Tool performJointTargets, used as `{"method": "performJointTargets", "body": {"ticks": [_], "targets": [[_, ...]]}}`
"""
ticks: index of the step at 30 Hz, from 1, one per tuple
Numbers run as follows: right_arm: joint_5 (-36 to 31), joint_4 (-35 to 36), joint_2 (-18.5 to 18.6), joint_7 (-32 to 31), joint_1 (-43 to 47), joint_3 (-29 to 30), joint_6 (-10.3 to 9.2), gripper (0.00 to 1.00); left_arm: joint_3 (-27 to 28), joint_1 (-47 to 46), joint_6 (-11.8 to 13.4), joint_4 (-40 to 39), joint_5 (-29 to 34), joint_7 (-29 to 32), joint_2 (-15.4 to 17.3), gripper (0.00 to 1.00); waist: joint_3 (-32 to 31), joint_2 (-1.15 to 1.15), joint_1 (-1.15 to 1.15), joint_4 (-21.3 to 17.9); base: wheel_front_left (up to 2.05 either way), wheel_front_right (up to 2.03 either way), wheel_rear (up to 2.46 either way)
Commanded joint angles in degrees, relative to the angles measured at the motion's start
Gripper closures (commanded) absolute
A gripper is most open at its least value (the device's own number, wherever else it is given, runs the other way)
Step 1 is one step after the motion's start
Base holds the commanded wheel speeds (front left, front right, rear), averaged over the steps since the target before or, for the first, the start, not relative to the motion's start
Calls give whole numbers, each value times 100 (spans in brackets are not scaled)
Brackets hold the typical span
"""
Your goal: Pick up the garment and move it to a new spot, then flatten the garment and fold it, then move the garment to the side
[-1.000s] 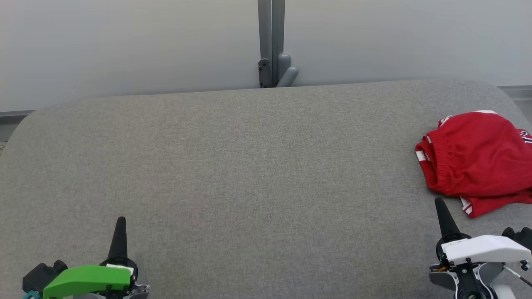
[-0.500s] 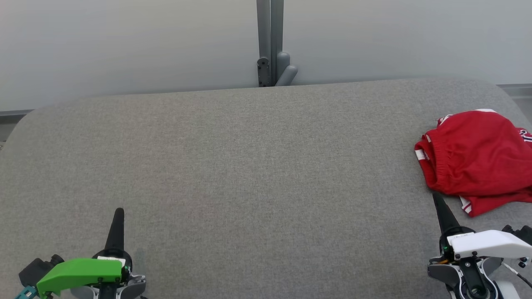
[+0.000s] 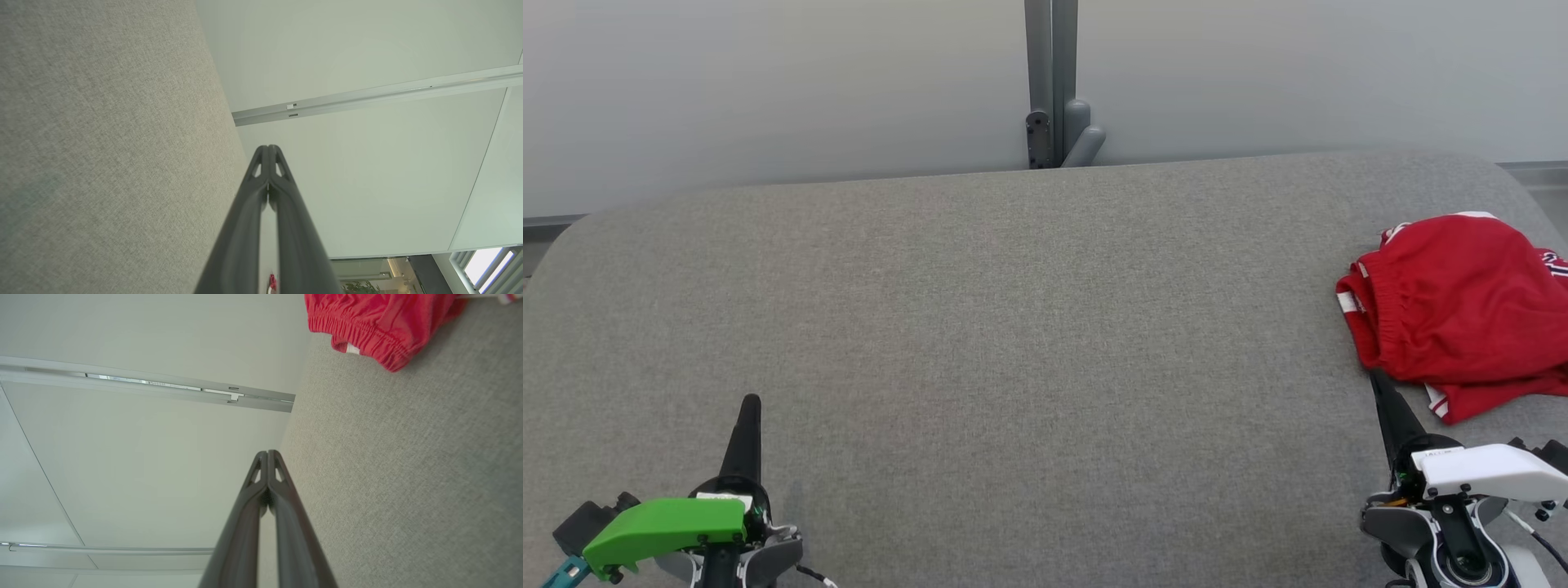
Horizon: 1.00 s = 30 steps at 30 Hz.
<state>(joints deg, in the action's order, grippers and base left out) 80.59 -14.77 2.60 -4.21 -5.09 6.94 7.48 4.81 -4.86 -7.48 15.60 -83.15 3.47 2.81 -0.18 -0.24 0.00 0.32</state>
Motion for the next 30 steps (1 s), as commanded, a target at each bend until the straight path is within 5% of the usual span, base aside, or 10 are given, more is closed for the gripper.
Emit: {"method": "performJointTargets", "body": {"ticks": [1,30], "targets": [[141,8,35,-49,-113,17,3,100,23,-135,-2,-27,-144,31,47,100,2,19,0,-2,0,0,0],[1180,-17,41,-284,-229,23,2,100,135,-277,-2,-73,-941,280,43,100,39,24,0,-32,0,0,0]]}}
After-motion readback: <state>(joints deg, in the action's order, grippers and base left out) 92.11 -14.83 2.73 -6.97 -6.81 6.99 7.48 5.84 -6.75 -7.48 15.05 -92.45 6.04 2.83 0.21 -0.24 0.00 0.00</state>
